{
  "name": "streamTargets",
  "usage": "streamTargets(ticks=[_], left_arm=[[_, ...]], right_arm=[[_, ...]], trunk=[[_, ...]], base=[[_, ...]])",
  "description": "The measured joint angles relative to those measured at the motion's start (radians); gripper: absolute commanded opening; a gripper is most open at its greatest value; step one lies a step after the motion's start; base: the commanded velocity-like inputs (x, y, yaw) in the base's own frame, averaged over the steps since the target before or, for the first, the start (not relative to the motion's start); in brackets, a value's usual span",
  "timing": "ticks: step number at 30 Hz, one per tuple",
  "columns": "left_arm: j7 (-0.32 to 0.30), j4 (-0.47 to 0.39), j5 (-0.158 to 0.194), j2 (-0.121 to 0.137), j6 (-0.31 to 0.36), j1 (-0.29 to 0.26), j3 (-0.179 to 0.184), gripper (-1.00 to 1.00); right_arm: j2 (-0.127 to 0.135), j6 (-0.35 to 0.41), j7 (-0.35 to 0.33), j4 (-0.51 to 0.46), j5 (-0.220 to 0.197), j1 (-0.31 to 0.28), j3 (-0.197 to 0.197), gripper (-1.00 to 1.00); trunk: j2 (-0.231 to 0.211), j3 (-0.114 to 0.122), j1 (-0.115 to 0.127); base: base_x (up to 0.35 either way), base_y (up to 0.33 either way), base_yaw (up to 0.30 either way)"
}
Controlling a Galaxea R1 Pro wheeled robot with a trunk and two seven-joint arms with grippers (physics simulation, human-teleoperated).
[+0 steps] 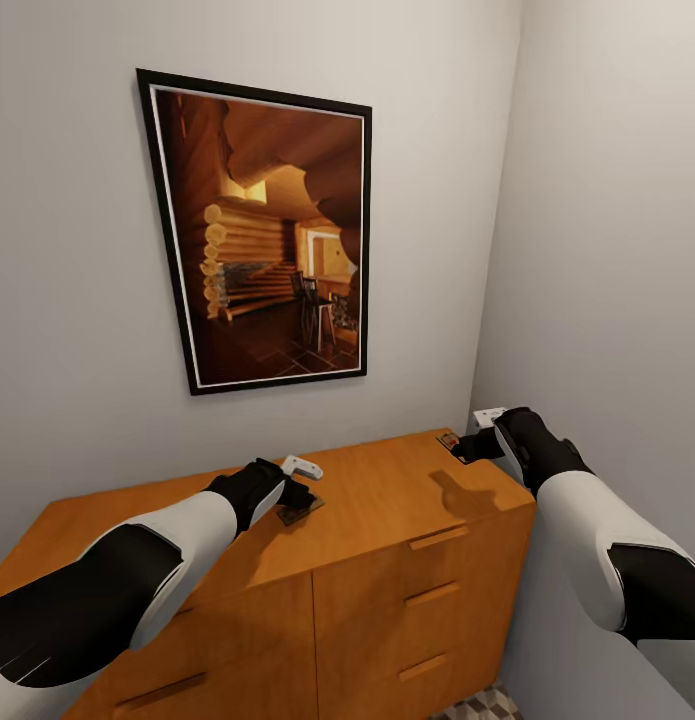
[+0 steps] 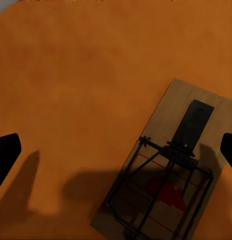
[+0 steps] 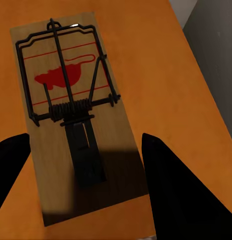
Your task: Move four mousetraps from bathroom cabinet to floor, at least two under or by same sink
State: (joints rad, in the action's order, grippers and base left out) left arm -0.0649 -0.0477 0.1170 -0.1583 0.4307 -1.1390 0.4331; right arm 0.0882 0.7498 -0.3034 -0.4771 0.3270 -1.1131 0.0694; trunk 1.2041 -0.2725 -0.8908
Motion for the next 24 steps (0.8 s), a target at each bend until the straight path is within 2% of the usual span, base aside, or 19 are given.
streamTargets(ticks=[15,24], left_arm=[[-0.003,-0.002,0.000,-0.016,0.000,0.000,0.000,1.00],[-0.011,-0.020,0.000,-0.016,0.001,0.000,-0.001,1.00]], right_arm=[[0.000,0.000,0.000,0.000,0.000,0.000,-0.001,-1.00],[0.001,0.000,0.000,0.001,0.000,0.000,-0.001,-1.00]], trunk=[[0.000,0.000,0.000],[0.000,0.000,0.000]], base=[[0.000,0.000,0.000],[0.000,0.000,0.000]])
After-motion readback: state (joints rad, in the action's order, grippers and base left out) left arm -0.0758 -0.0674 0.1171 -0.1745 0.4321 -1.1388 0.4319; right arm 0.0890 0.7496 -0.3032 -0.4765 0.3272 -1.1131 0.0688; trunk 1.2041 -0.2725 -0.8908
